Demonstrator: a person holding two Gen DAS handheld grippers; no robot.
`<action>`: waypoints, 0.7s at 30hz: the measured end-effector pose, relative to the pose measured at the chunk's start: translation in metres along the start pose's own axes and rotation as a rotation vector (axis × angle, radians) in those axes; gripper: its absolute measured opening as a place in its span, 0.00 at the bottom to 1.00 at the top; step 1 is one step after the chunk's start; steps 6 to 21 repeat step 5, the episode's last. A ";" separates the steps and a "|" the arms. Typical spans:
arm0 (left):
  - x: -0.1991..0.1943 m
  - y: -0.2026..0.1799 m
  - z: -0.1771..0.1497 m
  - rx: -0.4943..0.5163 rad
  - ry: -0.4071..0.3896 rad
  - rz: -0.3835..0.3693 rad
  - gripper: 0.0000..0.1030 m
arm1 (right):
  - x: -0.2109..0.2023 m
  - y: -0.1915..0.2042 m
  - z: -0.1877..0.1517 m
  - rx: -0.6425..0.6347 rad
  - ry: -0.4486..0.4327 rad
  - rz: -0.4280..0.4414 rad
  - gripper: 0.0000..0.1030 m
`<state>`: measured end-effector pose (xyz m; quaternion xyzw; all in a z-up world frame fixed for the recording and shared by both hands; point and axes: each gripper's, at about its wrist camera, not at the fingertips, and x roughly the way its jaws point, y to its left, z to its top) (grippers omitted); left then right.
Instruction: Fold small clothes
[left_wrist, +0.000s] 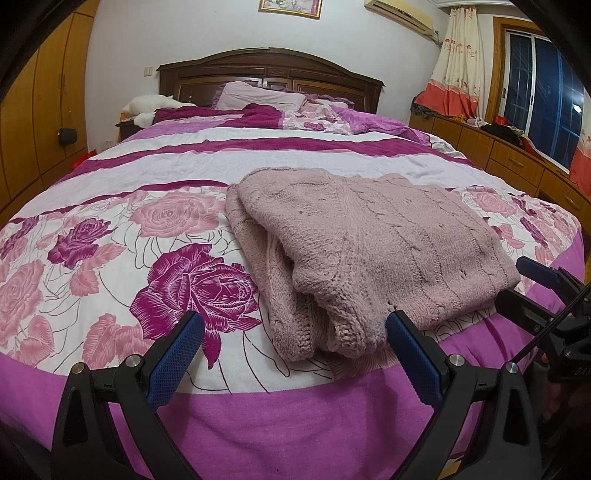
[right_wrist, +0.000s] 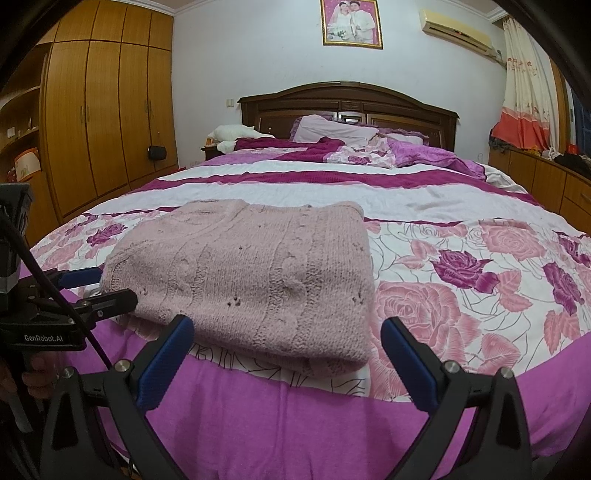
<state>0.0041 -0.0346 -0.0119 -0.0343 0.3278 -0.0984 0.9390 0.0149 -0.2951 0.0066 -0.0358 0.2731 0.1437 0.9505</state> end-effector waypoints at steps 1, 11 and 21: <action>0.000 0.000 0.000 0.000 0.001 0.000 0.78 | 0.000 -0.001 0.000 -0.002 0.001 -0.001 1.00; 0.000 0.000 0.000 -0.001 0.001 0.001 0.78 | 0.001 -0.003 0.001 -0.003 0.004 -0.001 1.00; 0.000 0.000 0.000 -0.001 0.001 0.001 0.78 | 0.001 -0.003 0.001 -0.003 0.004 -0.001 1.00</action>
